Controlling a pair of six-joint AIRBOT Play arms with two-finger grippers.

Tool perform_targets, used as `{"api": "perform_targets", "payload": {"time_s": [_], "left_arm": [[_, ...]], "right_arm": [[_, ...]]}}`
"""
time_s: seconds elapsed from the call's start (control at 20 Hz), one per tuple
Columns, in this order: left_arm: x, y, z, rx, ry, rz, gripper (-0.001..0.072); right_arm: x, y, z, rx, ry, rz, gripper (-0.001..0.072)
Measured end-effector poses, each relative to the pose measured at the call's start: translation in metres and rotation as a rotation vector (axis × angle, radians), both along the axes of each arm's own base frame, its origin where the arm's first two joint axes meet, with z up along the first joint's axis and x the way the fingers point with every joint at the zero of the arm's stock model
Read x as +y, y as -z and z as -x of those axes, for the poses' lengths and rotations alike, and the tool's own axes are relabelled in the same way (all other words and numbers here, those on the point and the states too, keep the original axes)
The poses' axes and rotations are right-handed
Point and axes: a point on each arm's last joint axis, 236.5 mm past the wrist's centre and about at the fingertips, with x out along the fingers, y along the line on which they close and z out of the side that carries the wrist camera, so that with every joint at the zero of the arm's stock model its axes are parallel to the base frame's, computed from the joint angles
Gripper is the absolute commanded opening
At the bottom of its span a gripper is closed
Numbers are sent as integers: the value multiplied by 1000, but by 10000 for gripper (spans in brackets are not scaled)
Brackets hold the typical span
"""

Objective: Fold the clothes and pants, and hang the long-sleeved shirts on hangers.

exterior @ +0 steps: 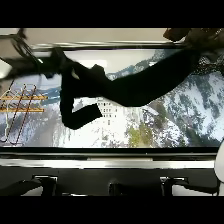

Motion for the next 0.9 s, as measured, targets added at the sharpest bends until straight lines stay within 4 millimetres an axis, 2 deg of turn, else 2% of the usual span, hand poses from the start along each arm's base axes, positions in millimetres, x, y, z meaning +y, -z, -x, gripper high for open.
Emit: {"api": "perform_targets", "payload": {"time_s": [0.1,0.2,0.3,0.45,0.55,0.7,0.8,0.9], "left_arm": [[20,-70,3,-151,-40,1,30],[36,-125,15,-271,-70,-1,30],[50,-172,40,-379,-96,2,30],[74,-216,89,-496,-144,-45,30],[90,-237,127,-559,-187,-92,30],[109,-249,176,-603,-246,-177,31],[116,-254,202,-626,-270,-206,30],[120,-254,215,-625,-285,-216,30]], "right_arm": [[-10,-73,20,-212,56,15,48],[-19,-142,55,-403,107,49,48],[-29,-201,106,-563,161,109,48],[-42,-270,201,-750,251,209,48],[-48,-298,269,-835,311,261,48],[-51,-313,347,-900,363,280,49],[-49,-318,382,-936,376,275,49],[-49,-317,397,-944,381,246,49]]}}
